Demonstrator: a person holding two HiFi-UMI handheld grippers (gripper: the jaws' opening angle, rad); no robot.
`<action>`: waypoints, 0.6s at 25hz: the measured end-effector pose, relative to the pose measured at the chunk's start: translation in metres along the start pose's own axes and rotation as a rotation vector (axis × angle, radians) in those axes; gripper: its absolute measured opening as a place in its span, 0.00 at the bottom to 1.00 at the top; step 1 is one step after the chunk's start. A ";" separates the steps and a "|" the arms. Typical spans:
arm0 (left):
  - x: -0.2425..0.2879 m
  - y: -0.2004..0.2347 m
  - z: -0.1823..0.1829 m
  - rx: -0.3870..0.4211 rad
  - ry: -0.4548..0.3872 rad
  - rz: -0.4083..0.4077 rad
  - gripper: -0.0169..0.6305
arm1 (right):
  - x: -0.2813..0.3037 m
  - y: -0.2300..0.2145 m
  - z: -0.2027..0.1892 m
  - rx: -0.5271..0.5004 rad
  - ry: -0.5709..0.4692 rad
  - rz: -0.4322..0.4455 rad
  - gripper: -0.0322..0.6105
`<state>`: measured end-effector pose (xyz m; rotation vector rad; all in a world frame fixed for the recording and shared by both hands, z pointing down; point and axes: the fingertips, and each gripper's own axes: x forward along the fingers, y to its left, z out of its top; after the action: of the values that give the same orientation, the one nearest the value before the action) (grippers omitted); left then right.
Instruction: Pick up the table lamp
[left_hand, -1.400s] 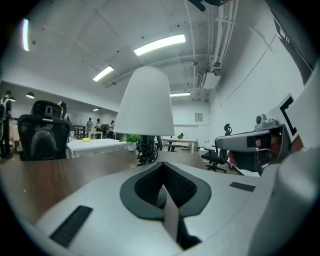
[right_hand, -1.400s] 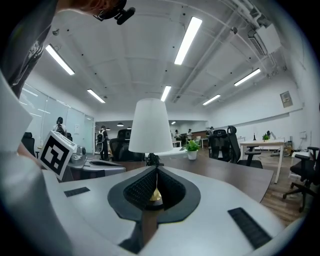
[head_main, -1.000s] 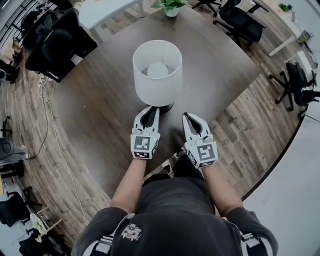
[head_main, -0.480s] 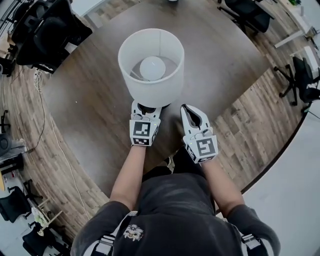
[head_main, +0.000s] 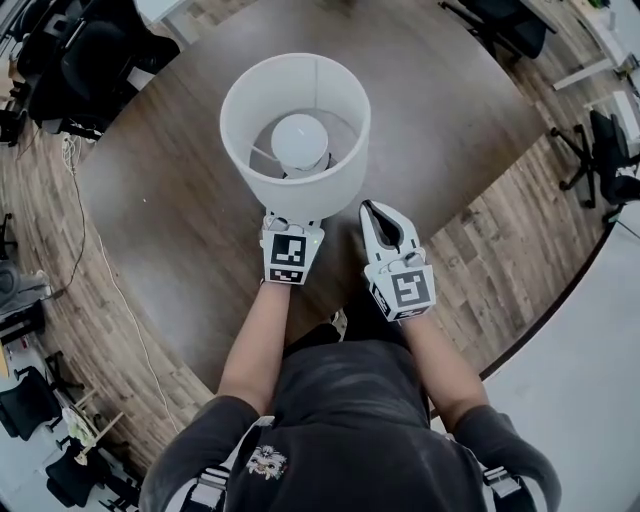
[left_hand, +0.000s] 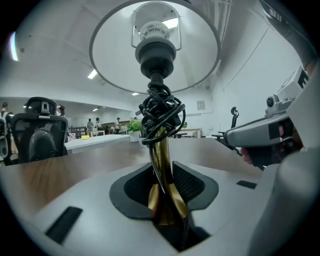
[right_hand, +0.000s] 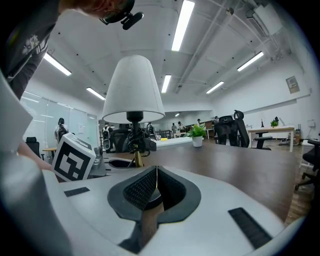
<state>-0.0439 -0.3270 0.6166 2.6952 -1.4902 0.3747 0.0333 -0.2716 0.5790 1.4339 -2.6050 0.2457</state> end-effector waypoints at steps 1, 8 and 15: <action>0.000 -0.001 0.001 0.002 0.001 -0.002 0.22 | 0.001 0.000 0.001 -0.002 -0.001 0.001 0.09; -0.002 0.000 0.001 -0.031 -0.001 -0.001 0.20 | 0.002 0.000 -0.001 -0.003 0.002 0.008 0.09; -0.003 0.003 0.006 -0.046 -0.015 0.008 0.18 | 0.002 -0.003 0.001 -0.010 0.001 0.005 0.09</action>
<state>-0.0468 -0.3274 0.6099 2.6626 -1.4951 0.3174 0.0347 -0.2745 0.5784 1.4236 -2.6062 0.2339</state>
